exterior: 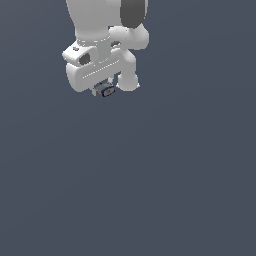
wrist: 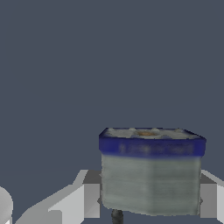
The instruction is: Pick up the object and move it to a goal position.
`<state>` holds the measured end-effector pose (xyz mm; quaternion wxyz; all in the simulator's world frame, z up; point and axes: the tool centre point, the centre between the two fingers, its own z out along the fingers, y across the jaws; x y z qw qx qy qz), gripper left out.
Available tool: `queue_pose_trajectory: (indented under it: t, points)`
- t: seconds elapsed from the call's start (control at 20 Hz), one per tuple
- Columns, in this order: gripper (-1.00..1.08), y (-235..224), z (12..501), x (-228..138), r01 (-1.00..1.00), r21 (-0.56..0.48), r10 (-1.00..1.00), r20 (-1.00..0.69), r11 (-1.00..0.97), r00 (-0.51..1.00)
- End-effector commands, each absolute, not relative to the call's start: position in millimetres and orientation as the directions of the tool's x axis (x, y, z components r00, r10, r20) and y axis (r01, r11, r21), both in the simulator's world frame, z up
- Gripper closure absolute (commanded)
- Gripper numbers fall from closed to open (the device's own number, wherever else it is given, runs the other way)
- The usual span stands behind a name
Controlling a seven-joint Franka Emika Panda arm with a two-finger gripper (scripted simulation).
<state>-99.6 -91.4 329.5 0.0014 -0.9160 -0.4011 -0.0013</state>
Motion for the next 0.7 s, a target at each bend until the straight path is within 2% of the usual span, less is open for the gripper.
queue_pose_trajectory:
  t: [0.0,0.65]
  points:
    - [1.08,-103,355,-102,0.735,-0.002,0.735,0.003,-0.678,0.678]
    - [1.08,-155,464,-105,0.733,0.0,0.733,0.001,-0.68,0.68]
